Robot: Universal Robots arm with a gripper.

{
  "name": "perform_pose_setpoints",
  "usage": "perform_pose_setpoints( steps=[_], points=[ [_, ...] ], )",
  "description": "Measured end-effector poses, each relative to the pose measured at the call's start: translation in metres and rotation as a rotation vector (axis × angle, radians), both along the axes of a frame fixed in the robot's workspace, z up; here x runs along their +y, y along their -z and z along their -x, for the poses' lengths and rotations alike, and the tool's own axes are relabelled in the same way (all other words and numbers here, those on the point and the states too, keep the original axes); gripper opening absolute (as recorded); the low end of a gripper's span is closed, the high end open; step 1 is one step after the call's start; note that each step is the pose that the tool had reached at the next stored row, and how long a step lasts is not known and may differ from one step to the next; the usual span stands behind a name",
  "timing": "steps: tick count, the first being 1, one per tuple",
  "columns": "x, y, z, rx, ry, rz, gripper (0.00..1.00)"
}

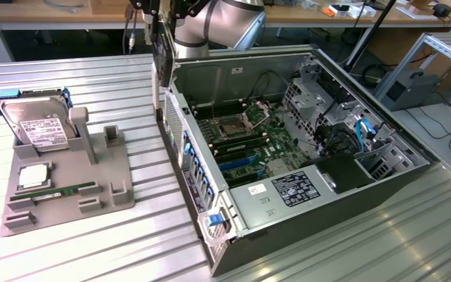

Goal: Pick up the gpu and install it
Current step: 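Pick up the gpu and move the gpu toward the slot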

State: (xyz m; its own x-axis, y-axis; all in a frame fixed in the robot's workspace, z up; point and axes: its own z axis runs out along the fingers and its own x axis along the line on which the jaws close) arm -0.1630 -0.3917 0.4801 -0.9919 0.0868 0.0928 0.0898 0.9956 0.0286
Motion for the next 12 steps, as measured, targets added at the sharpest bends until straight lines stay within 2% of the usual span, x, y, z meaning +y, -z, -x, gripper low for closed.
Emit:
perform_pose_setpoints(
  steps=[2,5,12],
  points=[
    [0.0,0.0003,-0.003,0.0021,0.0,0.0,0.27],
    [0.0,0.0024,-0.011,0.0098,0.0,0.0001,0.27],
    [-0.0003,0.008,-0.022,0.0237,0.0,0.0,0.27]
  ],
)
